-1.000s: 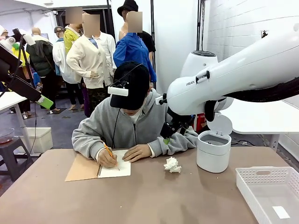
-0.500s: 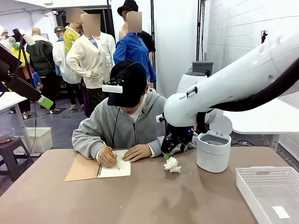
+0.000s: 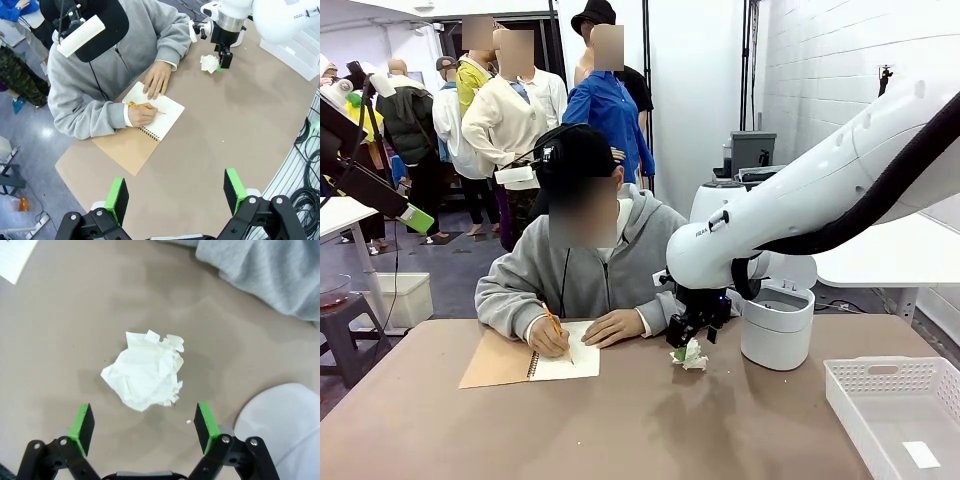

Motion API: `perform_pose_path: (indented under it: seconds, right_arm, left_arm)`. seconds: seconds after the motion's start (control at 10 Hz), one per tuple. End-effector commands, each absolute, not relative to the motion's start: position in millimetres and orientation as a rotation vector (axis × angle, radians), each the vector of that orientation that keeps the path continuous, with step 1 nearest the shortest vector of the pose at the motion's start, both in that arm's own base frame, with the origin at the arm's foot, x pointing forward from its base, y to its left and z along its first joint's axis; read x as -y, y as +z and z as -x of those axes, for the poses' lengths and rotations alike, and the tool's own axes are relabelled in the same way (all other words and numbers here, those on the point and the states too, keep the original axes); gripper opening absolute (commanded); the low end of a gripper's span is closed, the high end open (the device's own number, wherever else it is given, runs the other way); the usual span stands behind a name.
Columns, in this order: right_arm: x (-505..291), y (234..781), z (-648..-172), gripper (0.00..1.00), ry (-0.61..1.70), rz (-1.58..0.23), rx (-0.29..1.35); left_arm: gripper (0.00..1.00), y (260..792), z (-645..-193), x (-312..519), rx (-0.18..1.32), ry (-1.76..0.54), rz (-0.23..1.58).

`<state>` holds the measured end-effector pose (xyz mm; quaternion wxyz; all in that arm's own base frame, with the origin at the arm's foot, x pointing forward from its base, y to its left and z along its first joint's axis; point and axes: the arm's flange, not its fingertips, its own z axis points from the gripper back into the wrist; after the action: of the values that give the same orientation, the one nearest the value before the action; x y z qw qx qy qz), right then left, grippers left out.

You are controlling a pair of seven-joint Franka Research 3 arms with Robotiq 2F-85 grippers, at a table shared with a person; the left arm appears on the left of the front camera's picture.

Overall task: Sort the paper based on its condition.
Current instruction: If a person hands you a paper, place it in the Organizing basket , and if it's crumpled, put it in the Trash can.

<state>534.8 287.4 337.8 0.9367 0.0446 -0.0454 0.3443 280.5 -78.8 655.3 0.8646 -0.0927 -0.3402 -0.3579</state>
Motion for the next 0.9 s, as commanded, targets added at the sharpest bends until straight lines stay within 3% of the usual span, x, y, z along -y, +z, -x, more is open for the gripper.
perform_pose_path:
  seconds: [0.0,0.5,0.8]
  right_arm:
    - [-298.7,323.9,-546.2,1.0,0.698,-0.114,0.065]
    - [-298.0,313.0,-553.1,1.0,0.747,-0.16,0.026]
    - [-295.2,315.5,-552.4,0.4,0.756,-0.145,0.034]
  left_arm:
    - [1.0,655.5,-280.5,77.7,0.716,-0.749,0.2]
    - [1.0,655.5,-280.5,77.7,0.716,-0.749,0.2]
    - [1.0,655.5,-280.5,77.7,0.716,-0.749,0.2]
